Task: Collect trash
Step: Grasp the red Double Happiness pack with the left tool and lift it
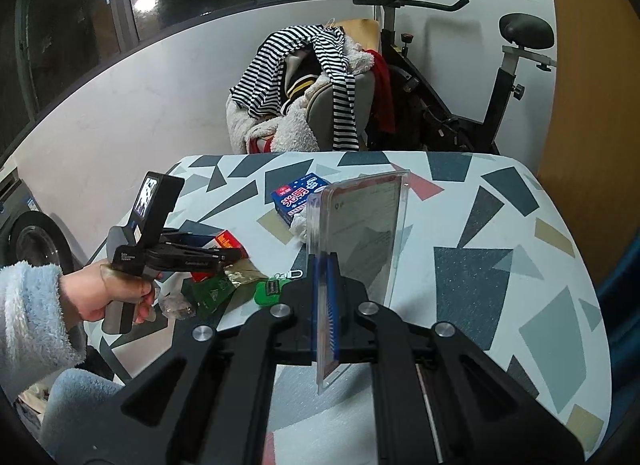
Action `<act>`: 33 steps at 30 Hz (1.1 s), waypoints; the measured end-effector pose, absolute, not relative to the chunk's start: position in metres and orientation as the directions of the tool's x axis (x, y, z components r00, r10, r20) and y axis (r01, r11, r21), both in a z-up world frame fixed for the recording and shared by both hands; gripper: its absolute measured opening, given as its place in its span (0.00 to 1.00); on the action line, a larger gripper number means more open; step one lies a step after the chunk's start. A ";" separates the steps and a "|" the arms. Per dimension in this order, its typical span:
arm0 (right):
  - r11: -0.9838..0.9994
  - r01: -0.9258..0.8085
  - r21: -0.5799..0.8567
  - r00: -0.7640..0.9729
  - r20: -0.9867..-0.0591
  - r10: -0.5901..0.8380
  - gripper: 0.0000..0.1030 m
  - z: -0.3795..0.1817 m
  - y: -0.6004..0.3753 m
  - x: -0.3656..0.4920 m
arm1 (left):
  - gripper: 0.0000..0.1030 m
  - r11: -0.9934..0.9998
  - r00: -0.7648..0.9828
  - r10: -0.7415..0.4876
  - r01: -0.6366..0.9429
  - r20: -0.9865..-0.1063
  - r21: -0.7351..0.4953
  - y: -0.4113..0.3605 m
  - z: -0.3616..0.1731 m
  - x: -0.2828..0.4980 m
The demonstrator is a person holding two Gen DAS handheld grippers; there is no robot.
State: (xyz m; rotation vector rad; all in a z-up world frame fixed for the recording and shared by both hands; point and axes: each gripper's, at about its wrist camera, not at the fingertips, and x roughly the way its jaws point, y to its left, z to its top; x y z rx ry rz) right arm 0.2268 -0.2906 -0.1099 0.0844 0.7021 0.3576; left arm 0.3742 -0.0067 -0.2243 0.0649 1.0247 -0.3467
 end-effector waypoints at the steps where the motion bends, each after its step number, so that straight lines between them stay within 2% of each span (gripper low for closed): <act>1: 0.936 -0.297 0.191 0.705 -0.617 0.349 0.08 -0.109 -0.289 0.225 | 0.56 0.945 0.484 -0.258 0.306 -0.836 -0.115 -0.004 -0.219 0.371; 7: 0.931 -0.312 0.188 0.703 -0.614 0.360 0.08 -0.108 -0.281 0.212 | 0.56 0.944 0.568 -0.306 0.287 -0.764 -0.165 0.015 -0.170 0.337; 15: 0.919 -0.343 0.194 0.696 -0.605 0.387 0.08 -0.105 -0.263 0.178 | 0.56 0.924 0.648 -0.377 0.315 -0.661 -0.218 0.033 -0.112 0.243; 26: 0.892 -0.386 0.237 0.659 -0.605 0.446 0.08 -0.108 -0.242 0.107 | 0.56 0.922 0.721 -0.386 0.310 -0.575 -0.231 0.049 -0.091 0.097; 33: 0.868 -0.409 0.280 0.628 -0.604 0.491 0.08 -0.115 -0.233 0.057 | 0.56 0.927 0.745 -0.374 0.288 -0.553 -0.240 0.056 -0.093 0.039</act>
